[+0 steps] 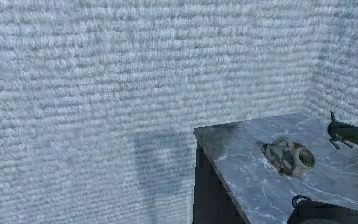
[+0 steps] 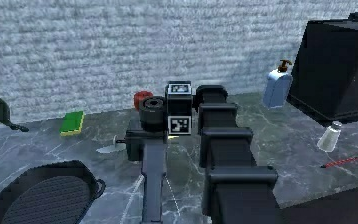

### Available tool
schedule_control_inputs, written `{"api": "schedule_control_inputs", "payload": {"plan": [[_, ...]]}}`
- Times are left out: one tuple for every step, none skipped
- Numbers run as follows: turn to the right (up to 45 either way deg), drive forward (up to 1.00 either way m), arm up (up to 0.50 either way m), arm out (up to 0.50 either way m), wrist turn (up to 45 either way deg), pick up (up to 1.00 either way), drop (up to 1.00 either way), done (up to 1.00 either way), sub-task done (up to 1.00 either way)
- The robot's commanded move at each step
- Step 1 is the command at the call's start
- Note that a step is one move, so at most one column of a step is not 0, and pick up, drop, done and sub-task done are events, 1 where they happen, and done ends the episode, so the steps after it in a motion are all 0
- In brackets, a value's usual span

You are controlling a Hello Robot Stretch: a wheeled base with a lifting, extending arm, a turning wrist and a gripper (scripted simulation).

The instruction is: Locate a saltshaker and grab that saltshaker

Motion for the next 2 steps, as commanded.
{"api": "schedule_control_inputs", "payload": {"plan": [[0.0, 0.00, 0.00, 0.00, 45.0, 0.00, 0.00, 0.00, 0.00], [0.0, 0.00, 0.00, 0.00, 45.0, 0.00, 0.00, 0.00, 0.00]]}}
